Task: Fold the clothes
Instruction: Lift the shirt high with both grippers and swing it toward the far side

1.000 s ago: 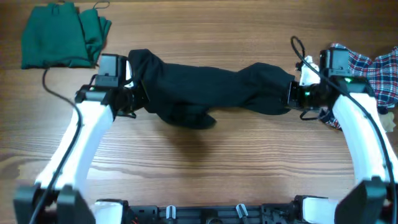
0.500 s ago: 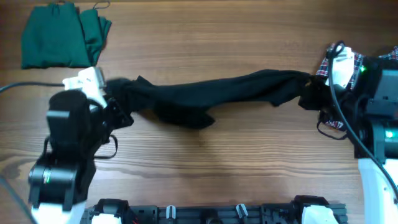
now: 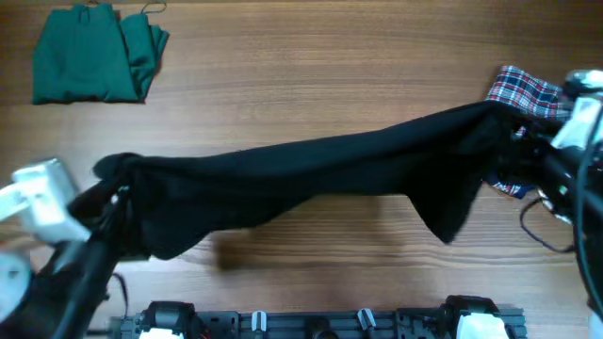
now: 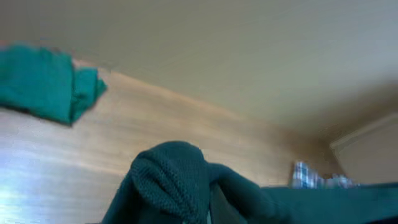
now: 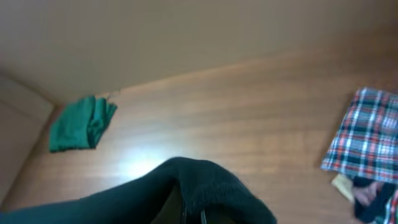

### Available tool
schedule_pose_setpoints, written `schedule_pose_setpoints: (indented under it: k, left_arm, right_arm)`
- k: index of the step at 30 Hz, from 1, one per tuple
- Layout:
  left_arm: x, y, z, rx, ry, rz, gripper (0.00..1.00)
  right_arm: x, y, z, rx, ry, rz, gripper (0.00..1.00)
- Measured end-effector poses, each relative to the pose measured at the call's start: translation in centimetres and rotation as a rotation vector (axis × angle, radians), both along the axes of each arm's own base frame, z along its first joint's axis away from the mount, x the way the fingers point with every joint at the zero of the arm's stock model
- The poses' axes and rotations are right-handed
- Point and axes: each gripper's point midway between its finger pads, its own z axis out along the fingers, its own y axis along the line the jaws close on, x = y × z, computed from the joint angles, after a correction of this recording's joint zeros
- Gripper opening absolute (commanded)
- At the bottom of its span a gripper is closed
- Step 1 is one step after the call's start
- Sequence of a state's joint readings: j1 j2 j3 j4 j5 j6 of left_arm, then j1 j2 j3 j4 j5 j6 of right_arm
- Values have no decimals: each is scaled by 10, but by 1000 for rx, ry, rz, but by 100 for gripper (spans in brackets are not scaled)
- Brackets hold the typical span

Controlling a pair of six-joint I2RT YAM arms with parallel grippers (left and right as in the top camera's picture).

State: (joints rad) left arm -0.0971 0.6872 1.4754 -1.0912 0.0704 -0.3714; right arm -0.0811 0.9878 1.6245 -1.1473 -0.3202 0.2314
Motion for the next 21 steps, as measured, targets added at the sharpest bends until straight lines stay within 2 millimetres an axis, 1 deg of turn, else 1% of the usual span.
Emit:
schedule_pose_setpoints:
  k: [3, 4, 6, 12, 17, 18, 21]
  left_arm:
    - [-21, 6, 26, 5, -56, 20, 4]
    - [-32, 8, 37, 3, -85, 24, 4]
    - [-42, 9, 43, 6, -92, 27, 4]
    - [-59, 12, 66, 0, -163, 34, 4]
    - [-79, 15, 98, 6, -256, 40, 4]
    - [-86, 16, 109, 8, -280, 42, 4]
    - [-92, 17, 116, 9, -292, 43, 4]
  right_arm:
    - [-16, 0, 25, -7, -48, -6, 4]
    - [-22, 1, 30, -8, -56, -7, 4]
    - [-28, 1, 38, -6, -69, -8, 4]
    - [-39, 2, 59, -10, -126, -8, 4]
    - [-51, 3, 82, -15, -194, -8, 4]
    - [-56, 3, 91, -18, -221, -8, 4]
    - [-62, 4, 98, -16, -240, -10, 4]
